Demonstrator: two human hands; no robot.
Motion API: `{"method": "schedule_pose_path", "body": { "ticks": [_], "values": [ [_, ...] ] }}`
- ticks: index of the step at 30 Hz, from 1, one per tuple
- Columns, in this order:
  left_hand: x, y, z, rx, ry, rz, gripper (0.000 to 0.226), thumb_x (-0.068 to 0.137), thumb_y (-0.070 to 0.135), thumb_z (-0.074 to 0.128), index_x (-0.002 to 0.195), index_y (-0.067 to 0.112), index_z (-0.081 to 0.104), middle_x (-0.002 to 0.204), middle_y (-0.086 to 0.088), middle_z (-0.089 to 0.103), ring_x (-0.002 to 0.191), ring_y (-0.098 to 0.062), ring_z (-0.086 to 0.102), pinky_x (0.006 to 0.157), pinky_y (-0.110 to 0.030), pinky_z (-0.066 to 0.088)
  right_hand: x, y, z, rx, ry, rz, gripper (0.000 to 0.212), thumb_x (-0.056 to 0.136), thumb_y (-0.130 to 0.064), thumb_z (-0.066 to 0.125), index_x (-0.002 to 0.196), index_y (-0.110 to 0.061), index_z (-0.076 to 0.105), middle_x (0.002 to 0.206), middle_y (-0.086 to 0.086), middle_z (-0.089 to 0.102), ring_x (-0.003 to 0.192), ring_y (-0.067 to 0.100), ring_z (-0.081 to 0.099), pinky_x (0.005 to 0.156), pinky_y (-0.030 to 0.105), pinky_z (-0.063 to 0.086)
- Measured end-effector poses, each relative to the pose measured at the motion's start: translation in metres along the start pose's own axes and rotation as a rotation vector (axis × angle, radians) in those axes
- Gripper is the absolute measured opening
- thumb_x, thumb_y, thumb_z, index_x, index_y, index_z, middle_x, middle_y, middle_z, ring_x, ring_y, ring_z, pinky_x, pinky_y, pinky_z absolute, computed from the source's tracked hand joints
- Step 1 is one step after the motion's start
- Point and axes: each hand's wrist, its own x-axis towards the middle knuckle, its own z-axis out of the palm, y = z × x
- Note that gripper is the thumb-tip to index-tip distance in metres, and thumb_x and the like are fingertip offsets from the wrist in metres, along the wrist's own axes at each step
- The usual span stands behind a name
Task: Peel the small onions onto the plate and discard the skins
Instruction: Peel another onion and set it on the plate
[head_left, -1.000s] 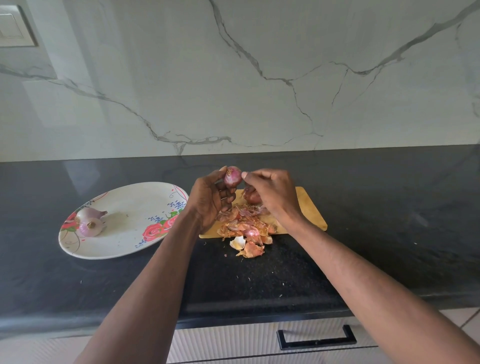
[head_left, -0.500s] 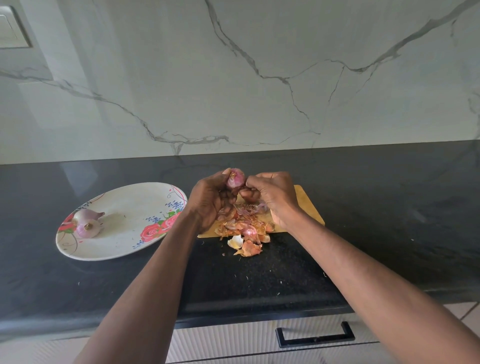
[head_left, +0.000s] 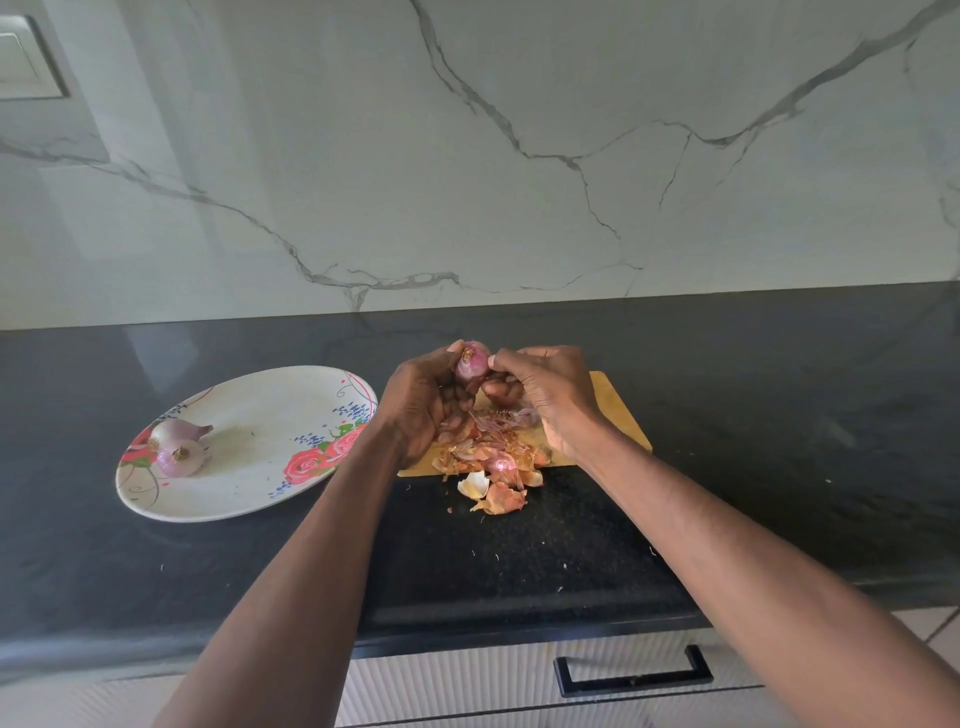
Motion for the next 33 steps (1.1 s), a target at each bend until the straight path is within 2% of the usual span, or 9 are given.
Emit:
{"method": "schedule_pose_path", "body": {
  "ticks": [3, 11, 14, 18, 24, 28, 31, 33],
  "values": [
    [-0.001, 0.002, 0.001, -0.038, 0.017, -0.034, 0.030, 0.103, 0.028, 0.048, 0.097, 0.003, 0.065, 0.076, -0.012, 0.058, 0.055, -0.016, 0.048, 0.039, -0.023, 0.033, -0.002, -0.001, 0.000, 0.028, -0.015, -0.024, 0.009, 0.080, 0.002, 0.075, 0.071, 0.001, 0.073, 0.062, 0.012, 0.070, 0.050, 0.016, 0.066, 0.051, 0.023, 0.056],
    [-0.002, 0.005, 0.001, -0.078, -0.004, -0.099, 0.037, 0.105, 0.030, 0.040, 0.100, 0.001, 0.062, 0.068, -0.007, 0.059, 0.051, -0.014, 0.050, 0.039, -0.022, 0.034, -0.001, 0.001, 0.001, 0.037, -0.058, -0.086, 0.008, 0.084, 0.003, 0.070, 0.076, 0.003, 0.072, 0.060, 0.009, 0.070, 0.052, 0.015, 0.068, 0.053, 0.023, 0.054],
    [-0.001, 0.005, 0.000, -0.093, -0.014, -0.101, 0.035, 0.105, 0.029, 0.041, 0.100, 0.001, 0.062, 0.069, -0.007, 0.060, 0.053, -0.015, 0.050, 0.040, -0.023, 0.033, -0.001, 0.000, 0.000, 0.024, -0.064, -0.124, 0.008, 0.085, -0.005, 0.073, 0.081, 0.002, 0.074, 0.067, 0.013, 0.073, 0.057, 0.019, 0.070, 0.057, 0.028, 0.058],
    [0.000, 0.003, 0.001, -0.024, 0.013, -0.030, 0.029, 0.104, 0.028, 0.046, 0.098, 0.004, 0.062, 0.074, -0.009, 0.059, 0.057, -0.016, 0.049, 0.043, -0.025, 0.035, 0.001, 0.002, 0.000, -0.029, -0.057, -0.130, 0.024, 0.082, -0.023, 0.081, 0.084, 0.000, 0.075, 0.073, 0.012, 0.075, 0.062, 0.025, 0.073, 0.067, 0.039, 0.061],
    [0.001, 0.001, 0.002, 0.017, 0.018, 0.052, 0.022, 0.105, 0.019, 0.044, 0.107, 0.009, 0.064, 0.081, -0.007, 0.065, 0.062, -0.014, 0.055, 0.051, -0.026, 0.038, 0.003, 0.005, 0.000, -0.092, -0.015, -0.169, 0.005, 0.084, -0.008, 0.078, 0.080, -0.006, 0.077, 0.070, 0.012, 0.075, 0.059, 0.022, 0.072, 0.065, 0.038, 0.061],
    [0.002, 0.001, 0.002, 0.019, 0.018, 0.080, 0.024, 0.104, 0.015, 0.044, 0.112, 0.010, 0.066, 0.083, -0.007, 0.069, 0.065, -0.016, 0.059, 0.052, -0.027, 0.043, 0.003, 0.009, 0.002, -0.239, 0.013, -0.296, 0.008, 0.086, -0.012, 0.077, 0.080, -0.007, 0.078, 0.069, 0.006, 0.075, 0.057, 0.016, 0.072, 0.060, 0.035, 0.060],
    [0.002, 0.002, 0.000, 0.009, -0.001, 0.090, 0.025, 0.104, 0.015, 0.044, 0.116, 0.010, 0.066, 0.089, -0.009, 0.070, 0.069, -0.018, 0.061, 0.055, -0.029, 0.045, 0.002, 0.012, 0.003, -0.356, 0.052, -0.442, 0.011, 0.088, -0.017, 0.075, 0.081, -0.010, 0.079, 0.071, -0.001, 0.075, 0.061, 0.012, 0.069, 0.056, 0.026, 0.055],
    [0.001, 0.002, 0.000, -0.008, -0.019, 0.091, 0.025, 0.104, 0.013, 0.044, 0.117, 0.009, 0.065, 0.091, -0.009, 0.071, 0.071, -0.019, 0.062, 0.057, -0.029, 0.047, 0.003, 0.014, 0.003, -0.403, 0.062, -0.509, 0.012, 0.088, -0.020, 0.075, 0.085, -0.010, 0.079, 0.073, -0.004, 0.074, 0.063, 0.014, 0.068, 0.055, 0.029, 0.055]
  ]
}}
